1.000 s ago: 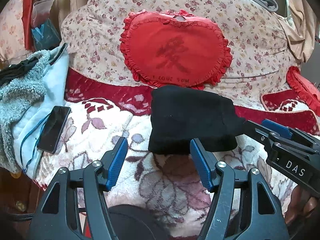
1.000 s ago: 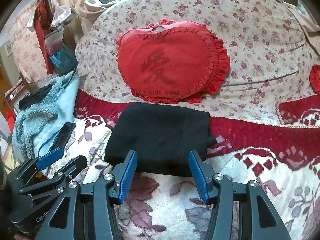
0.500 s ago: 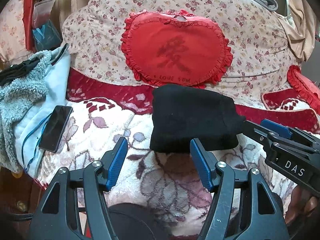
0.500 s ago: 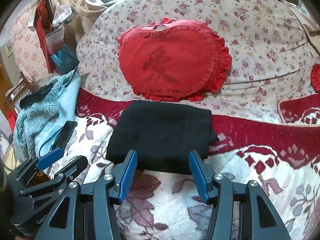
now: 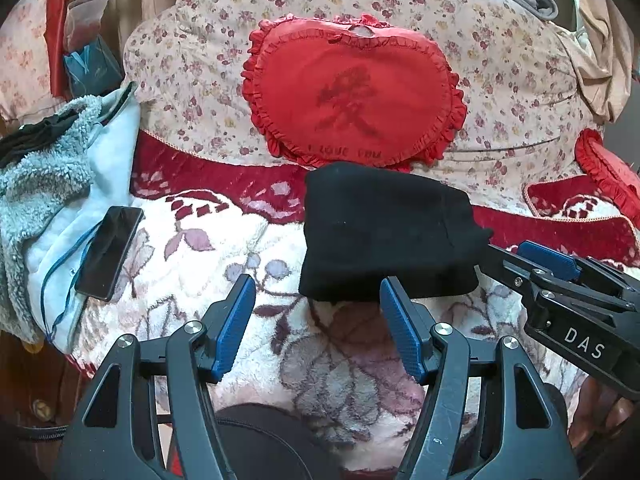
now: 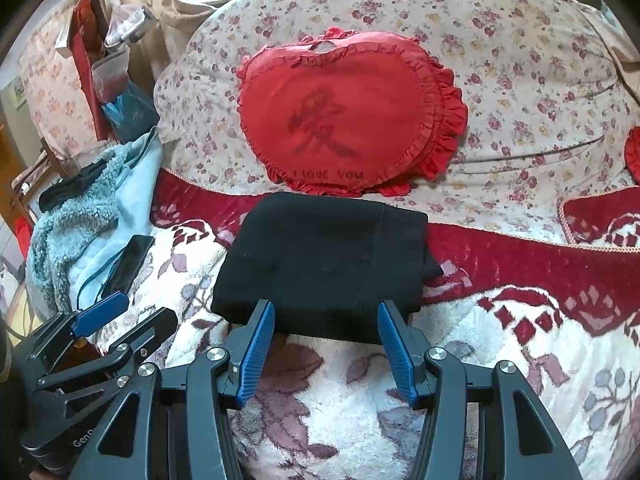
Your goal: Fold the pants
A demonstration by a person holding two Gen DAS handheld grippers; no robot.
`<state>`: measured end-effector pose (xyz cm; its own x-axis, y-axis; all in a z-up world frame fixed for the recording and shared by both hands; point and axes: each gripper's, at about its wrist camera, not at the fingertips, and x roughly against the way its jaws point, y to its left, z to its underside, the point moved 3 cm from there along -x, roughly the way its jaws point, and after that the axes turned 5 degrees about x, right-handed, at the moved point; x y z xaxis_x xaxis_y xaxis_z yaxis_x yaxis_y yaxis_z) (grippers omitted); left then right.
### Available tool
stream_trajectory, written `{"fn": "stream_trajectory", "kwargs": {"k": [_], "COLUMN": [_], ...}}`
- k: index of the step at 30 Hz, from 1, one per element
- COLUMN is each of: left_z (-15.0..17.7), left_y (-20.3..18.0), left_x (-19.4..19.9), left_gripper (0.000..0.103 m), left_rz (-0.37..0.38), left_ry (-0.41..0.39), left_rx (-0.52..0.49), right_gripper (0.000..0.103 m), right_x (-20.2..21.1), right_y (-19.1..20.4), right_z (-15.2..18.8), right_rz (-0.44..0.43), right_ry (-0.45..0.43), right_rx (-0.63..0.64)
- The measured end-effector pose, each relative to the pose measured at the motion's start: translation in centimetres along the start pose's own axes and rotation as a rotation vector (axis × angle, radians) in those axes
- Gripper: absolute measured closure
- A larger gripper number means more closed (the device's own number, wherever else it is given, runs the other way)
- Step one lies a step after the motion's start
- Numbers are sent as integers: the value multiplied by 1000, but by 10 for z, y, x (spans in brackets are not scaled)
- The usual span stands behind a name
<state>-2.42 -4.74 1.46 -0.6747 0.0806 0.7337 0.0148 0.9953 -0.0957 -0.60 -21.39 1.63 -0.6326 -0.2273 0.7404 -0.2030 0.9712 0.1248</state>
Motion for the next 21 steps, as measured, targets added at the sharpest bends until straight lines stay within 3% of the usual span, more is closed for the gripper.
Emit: {"fn": "stream_trajectory", "kwargs": {"k": [21], "left_z": [2], "left_y": [2], "left_x": [-11], "left_gripper": [38], "left_rz": [4], "left_ry": [27], "left_rx": [12], "right_gripper": [51], "right_x": [-12], "right_y": [-6], "right_z": [5], "right_rz": [-5], "right_ry": [28], "right_rx": [-7]}}
